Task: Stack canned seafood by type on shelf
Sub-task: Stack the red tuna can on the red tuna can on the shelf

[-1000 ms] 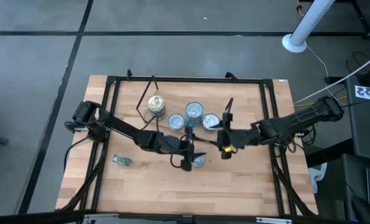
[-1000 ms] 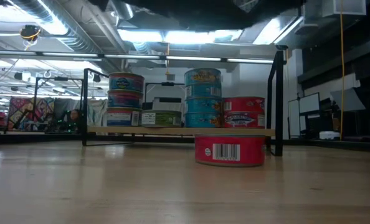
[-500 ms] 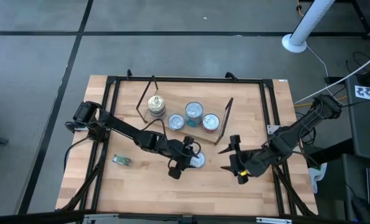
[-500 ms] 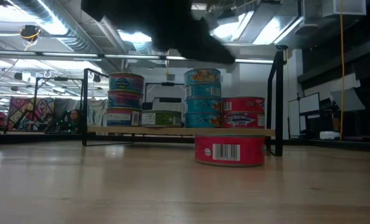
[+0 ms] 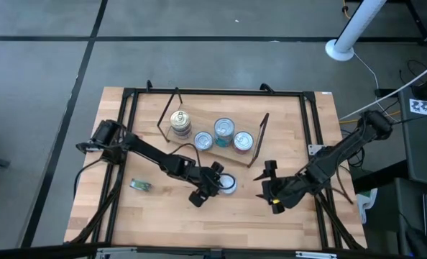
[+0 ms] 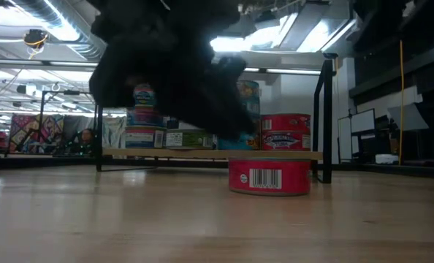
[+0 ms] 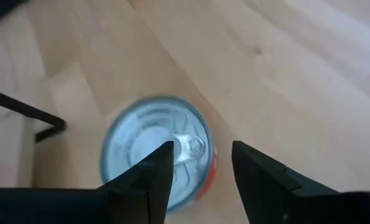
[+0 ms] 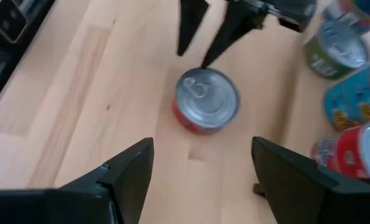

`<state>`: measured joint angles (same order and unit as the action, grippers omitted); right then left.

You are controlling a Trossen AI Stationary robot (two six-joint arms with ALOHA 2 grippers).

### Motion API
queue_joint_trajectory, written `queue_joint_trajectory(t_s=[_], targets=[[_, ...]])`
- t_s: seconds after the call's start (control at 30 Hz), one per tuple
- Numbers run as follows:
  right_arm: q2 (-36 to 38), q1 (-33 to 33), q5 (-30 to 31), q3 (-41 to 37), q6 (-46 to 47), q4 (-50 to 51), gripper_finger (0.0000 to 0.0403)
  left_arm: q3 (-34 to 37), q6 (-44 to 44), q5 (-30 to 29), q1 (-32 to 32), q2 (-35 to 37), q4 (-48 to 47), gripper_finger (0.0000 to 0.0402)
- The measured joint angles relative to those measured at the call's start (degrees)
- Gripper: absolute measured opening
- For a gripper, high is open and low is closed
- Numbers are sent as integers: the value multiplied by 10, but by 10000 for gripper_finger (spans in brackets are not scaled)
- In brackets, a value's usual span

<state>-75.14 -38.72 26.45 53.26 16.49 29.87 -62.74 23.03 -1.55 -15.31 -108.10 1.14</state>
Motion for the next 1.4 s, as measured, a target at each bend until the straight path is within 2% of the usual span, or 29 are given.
queue_joint_trajectory(t_s=[0.23,0.4,0.57,0.7,0.87,1.17,1.4], targets=[[-58,1,-16,-1,-3,-2,271,0,48,-12,0,-36,7,149],[-103,1,-12,-1,-3,-5,271,-2,80,-41,-1,-51,19,133],[-138,1,9,-1,-4,-5,271,-1,109,-82,-1,-50,20,96],[-161,1,38,-1,-4,-8,271,-1,116,-91,1,-50,26,51],[-182,1,67,-1,-5,-20,271,-1,85,-95,6,-49,31,5],[-222,1,121,-1,-52,-57,271,1,20,-91,15,-50,75,2],[-246,1,172,-1,-81,-102,271,1,-74,-91,25,-50,108,1]])
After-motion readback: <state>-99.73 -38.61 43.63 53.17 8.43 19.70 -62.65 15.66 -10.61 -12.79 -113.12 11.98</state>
